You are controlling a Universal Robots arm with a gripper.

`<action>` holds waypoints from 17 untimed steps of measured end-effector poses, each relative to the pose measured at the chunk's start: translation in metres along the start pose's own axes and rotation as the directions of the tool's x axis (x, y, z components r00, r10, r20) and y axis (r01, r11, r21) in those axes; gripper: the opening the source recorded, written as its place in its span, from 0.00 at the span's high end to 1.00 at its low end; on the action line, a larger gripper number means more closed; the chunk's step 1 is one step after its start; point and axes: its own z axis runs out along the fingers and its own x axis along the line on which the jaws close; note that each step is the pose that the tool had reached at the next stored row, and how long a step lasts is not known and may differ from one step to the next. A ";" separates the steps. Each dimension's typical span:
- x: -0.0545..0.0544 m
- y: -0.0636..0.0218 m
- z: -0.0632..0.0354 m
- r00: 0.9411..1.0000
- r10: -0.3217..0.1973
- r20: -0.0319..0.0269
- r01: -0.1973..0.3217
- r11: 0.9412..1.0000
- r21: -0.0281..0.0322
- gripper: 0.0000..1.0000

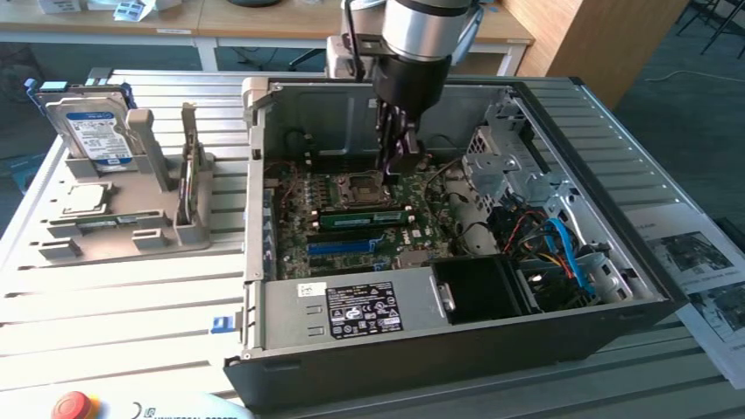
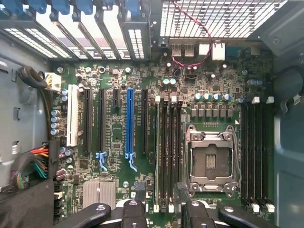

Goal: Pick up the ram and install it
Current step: 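Insert the ram into the slot, then press down the ram until it locks into place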

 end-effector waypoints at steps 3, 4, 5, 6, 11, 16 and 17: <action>0.000 0.0002 -0.0044 1.000 0.000 0.000 0.000 1.000 0.000 0.64; 0.000 0.0002 -0.0058 1.000 0.000 0.000 0.000 1.000 0.000 0.64; 0.000 0.0003 -0.0072 1.000 0.000 0.000 0.000 1.000 0.000 0.64; 0.000 0.0003 -0.0087 1.000 0.000 0.000 0.000 1.000 0.000 0.64; 0.000 0.0004 -0.0108 1.000 0.000 0.000 0.000 1.000 0.000 0.64; 0.000 0.0004 -0.0109 1.000 0.000 0.000 0.000 1.000 0.000 0.64; 0.000 0.0004 -0.0109 1.000 0.000 0.000 0.000 1.000 0.000 0.64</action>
